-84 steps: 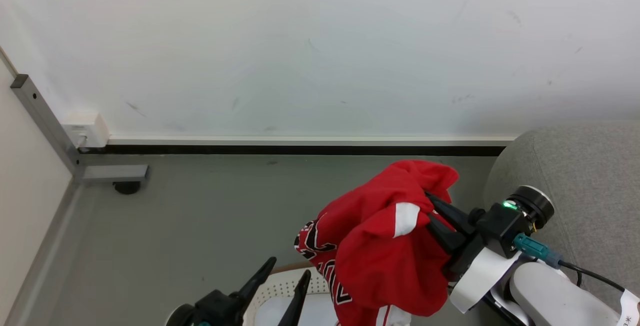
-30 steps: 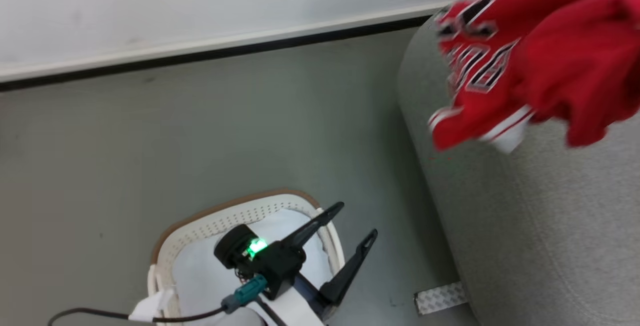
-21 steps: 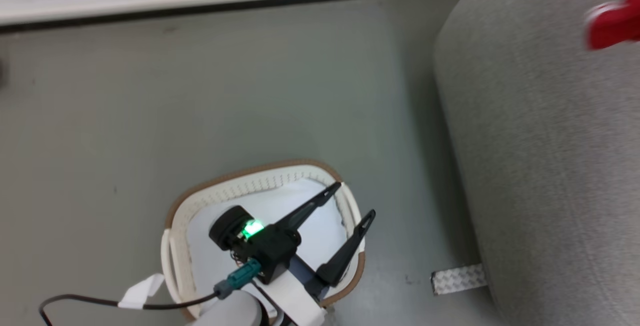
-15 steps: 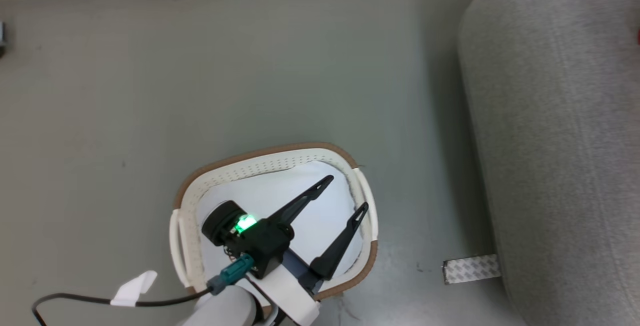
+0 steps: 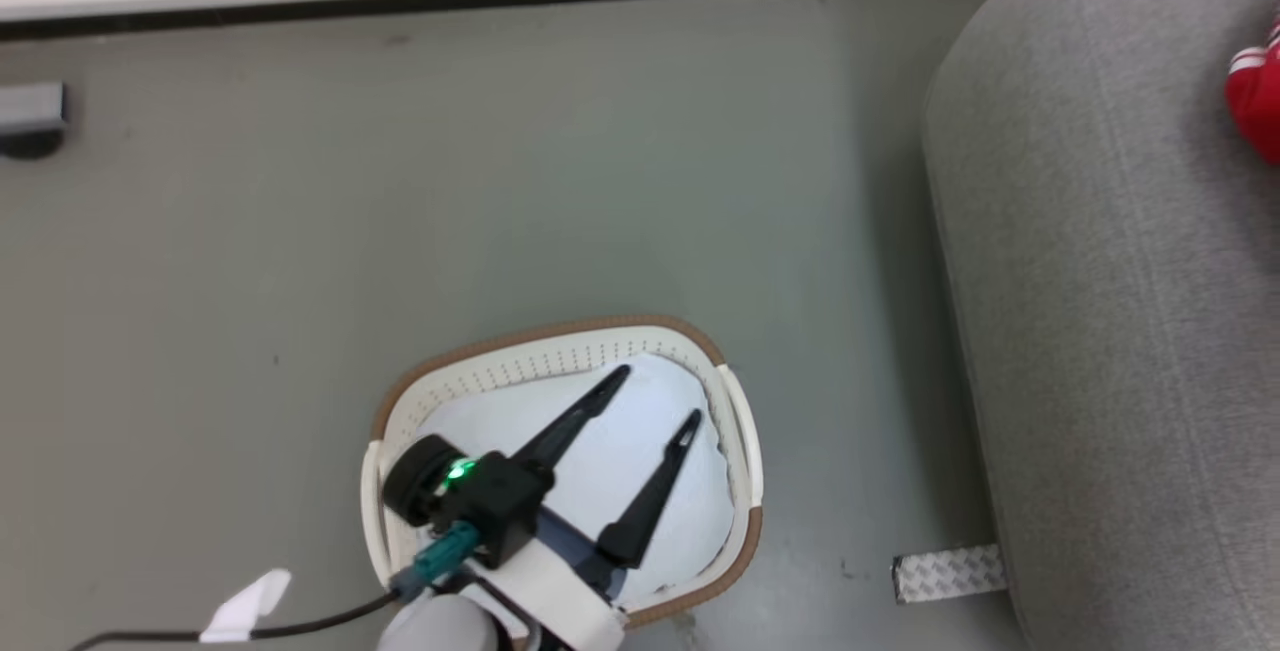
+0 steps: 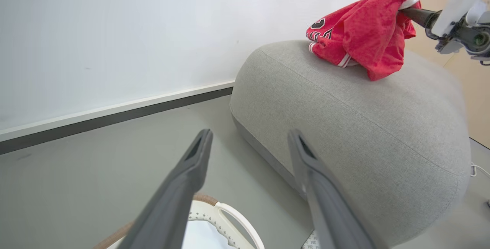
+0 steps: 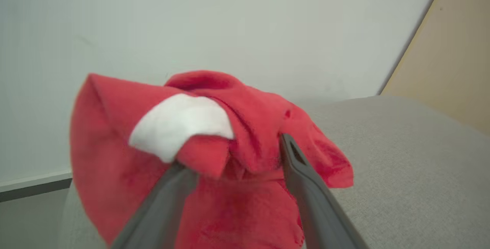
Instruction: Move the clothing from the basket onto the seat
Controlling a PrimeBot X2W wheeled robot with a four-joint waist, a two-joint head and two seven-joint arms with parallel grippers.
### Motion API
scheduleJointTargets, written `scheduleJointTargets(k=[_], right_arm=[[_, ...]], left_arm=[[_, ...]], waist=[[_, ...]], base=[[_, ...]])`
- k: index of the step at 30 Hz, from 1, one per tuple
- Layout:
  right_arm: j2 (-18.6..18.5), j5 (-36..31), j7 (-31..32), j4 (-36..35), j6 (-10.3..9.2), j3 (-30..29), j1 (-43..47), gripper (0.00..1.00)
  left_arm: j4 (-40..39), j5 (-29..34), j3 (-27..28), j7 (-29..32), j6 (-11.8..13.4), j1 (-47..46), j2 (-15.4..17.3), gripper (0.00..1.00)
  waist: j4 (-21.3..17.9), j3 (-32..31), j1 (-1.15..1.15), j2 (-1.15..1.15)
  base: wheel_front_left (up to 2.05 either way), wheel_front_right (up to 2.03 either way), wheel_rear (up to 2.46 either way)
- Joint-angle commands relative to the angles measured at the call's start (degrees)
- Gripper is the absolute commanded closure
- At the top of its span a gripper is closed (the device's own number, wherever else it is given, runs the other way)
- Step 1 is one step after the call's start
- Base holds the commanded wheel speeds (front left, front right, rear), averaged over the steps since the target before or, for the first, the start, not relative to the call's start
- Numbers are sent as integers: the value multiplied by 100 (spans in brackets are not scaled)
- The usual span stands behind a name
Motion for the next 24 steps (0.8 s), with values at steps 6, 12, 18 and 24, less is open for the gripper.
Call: scheduleJointTargets(k=[6,12,18,24], right_arm=[[855,53,-24,-2021,-13,-45,1493,0],[1619,-69,-17,-3602,-14,313,2782,0],[1970,-304,-16,-4369,-13,744,3717,0],[2064,-514,-16,-4479,-13,1266,4513,0]], left_arm=[[-71,-230,668,-3,360,588,-83,0],[-273,-203,1449,-3,697,1211,-164,0],[-338,-58,2105,-3,759,1785,-211,0],[-274,180,2691,-3,669,2359,-343,0]], waist=[[-43,-615,-1,0],[28,-1101,-1,0],[156,-1506,-1,0],[298,-1905,-1,0]], base=[[0,0,0],[0,0,0],[0,0,0],[0,0,0]])
